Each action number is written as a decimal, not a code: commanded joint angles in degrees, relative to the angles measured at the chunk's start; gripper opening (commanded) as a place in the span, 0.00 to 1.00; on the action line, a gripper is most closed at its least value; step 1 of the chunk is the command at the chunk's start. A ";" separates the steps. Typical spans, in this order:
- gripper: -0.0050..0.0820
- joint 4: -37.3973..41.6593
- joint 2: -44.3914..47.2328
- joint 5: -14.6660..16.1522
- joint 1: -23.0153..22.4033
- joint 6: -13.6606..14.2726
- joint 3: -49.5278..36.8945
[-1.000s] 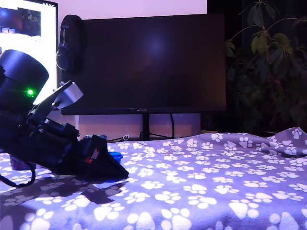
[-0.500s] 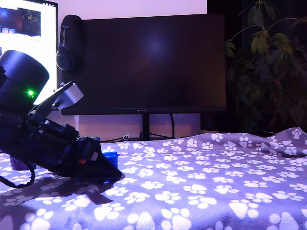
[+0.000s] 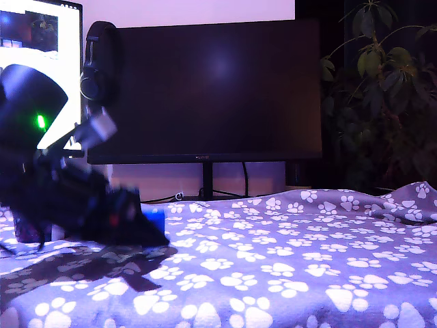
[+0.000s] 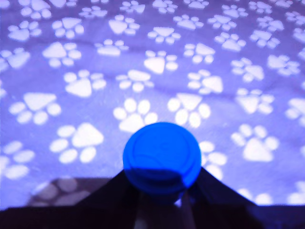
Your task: Pick up the coffee capsules on the table and drop them inside the coffee cup
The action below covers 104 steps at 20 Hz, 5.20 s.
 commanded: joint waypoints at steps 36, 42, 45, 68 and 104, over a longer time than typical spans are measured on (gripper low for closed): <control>0.16 -28.70 -30.99 -7.10 25.31 0.92 -0.07; 0.16 -27.34 -30.95 -7.08 25.31 0.35 -0.04; 0.16 -26.62 -30.91 -7.10 25.31 0.22 0.50; 0.16 -52.87 -9.16 -7.32 25.31 -1.05 27.56; 0.18 -54.47 -9.73 -6.36 25.31 -1.05 27.56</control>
